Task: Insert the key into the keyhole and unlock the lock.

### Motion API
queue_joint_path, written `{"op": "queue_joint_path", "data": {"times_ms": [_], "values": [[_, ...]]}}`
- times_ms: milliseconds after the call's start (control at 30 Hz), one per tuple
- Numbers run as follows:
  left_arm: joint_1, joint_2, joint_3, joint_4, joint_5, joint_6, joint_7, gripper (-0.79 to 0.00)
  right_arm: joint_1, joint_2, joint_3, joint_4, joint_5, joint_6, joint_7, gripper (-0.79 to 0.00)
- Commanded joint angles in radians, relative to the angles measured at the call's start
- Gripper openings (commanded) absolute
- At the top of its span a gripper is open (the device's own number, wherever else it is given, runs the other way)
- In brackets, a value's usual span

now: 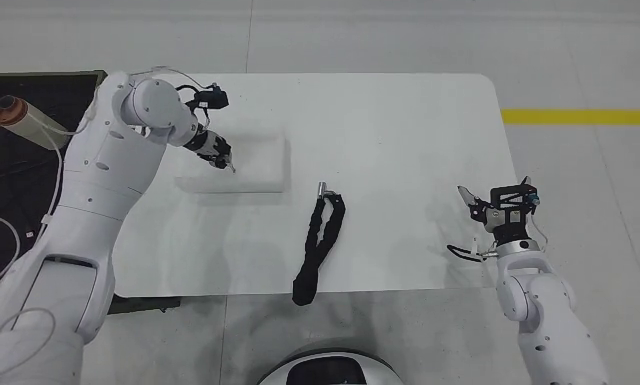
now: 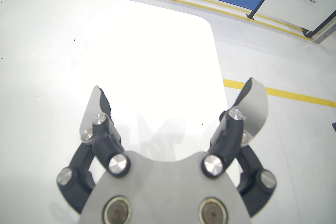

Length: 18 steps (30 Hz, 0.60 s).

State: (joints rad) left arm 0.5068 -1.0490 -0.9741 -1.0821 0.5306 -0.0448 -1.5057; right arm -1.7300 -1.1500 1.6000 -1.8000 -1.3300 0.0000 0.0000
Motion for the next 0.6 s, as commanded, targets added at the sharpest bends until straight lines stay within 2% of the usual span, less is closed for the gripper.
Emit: {"op": "queue_joint_path", "data": {"times_ms": [0,233,367,467,567], "values": [[0.005,0.007,-0.015,-0.062,0.034,0.029,-0.013,-0.785,0.000,0.000,0.000,0.000,0.000,0.000,0.000,0.000],[0.093,0.040,-0.074,-0.315,0.258,0.210,-0.012,-0.785,0.000,0.000,0.000,0.000,0.000,0.000,0.000,0.000],[0.126,0.046,-0.094,-0.357,0.325,0.273,-0.010,-0.785,0.000,0.000,0.000,0.000,0.000,0.000,0.000,0.000],[0.133,0.046,-0.152,-0.352,0.227,0.293,0.007,-0.785,0.000,0.000,0.000,0.000,0.000,0.000,0.000,0.000],[0.154,0.051,-0.265,-0.326,0.006,0.250,0.028,-0.785,0.000,0.000,0.000,0.000,0.000,0.000,0.000,0.000]]}}
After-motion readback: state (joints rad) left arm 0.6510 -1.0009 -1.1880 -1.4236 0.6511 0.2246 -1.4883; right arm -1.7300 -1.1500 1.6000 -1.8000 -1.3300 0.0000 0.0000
